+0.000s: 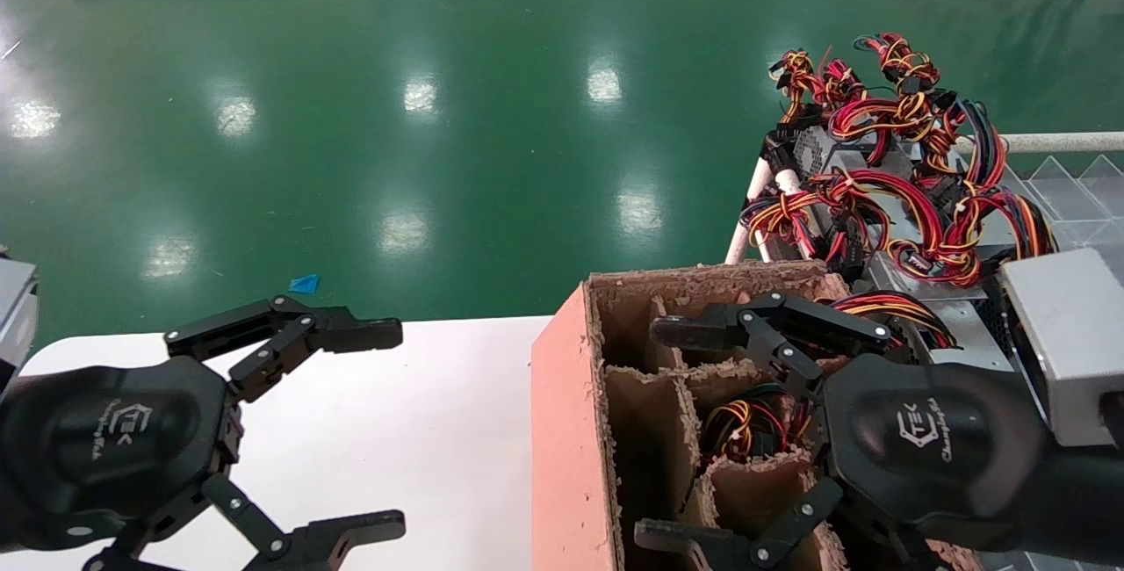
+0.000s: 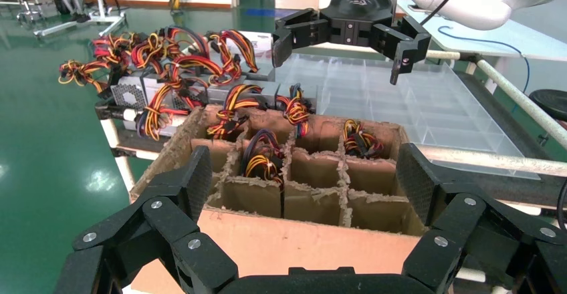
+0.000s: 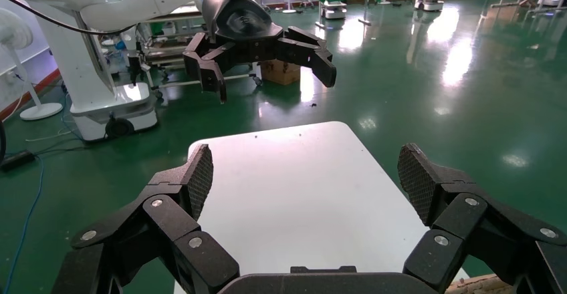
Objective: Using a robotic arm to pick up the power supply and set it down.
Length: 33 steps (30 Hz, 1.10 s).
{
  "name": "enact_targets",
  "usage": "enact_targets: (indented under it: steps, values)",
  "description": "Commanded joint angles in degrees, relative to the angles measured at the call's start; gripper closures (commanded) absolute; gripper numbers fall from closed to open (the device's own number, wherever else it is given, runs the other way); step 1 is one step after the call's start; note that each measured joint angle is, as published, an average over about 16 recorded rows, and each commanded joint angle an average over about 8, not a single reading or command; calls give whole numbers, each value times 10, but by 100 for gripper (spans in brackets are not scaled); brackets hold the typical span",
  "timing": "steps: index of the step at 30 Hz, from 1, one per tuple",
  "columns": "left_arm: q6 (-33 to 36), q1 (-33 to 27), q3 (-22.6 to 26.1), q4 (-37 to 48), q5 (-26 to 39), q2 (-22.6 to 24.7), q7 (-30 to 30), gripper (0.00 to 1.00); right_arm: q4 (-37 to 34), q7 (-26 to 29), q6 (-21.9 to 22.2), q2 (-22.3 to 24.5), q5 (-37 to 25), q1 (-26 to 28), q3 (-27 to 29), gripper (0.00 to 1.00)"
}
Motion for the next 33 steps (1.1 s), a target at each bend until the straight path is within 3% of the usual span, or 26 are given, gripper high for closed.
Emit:
enact_targets:
  steps: [1,2,4,8,20,33]
  values:
    - [0,0,0,0,0,0,0,19,0,0,0,0,0,0,0,0]
    - [0,0,0,0,0,0,0,32,0,0,0,0,0,0,0,0]
    - [0,0,0,0,0,0,0,49,0,0,0,0,0,0,0,0]
    - [0,0,0,0,0,0,0,99,0,1,0,2,0,0,1,0]
    - [0,0,0,0,0,0,0,100,33,57,-14,92,-52,12,-10,0]
    - [0,0,0,0,0,0,0,100,43,105,-47,212,-126,55,-96,0]
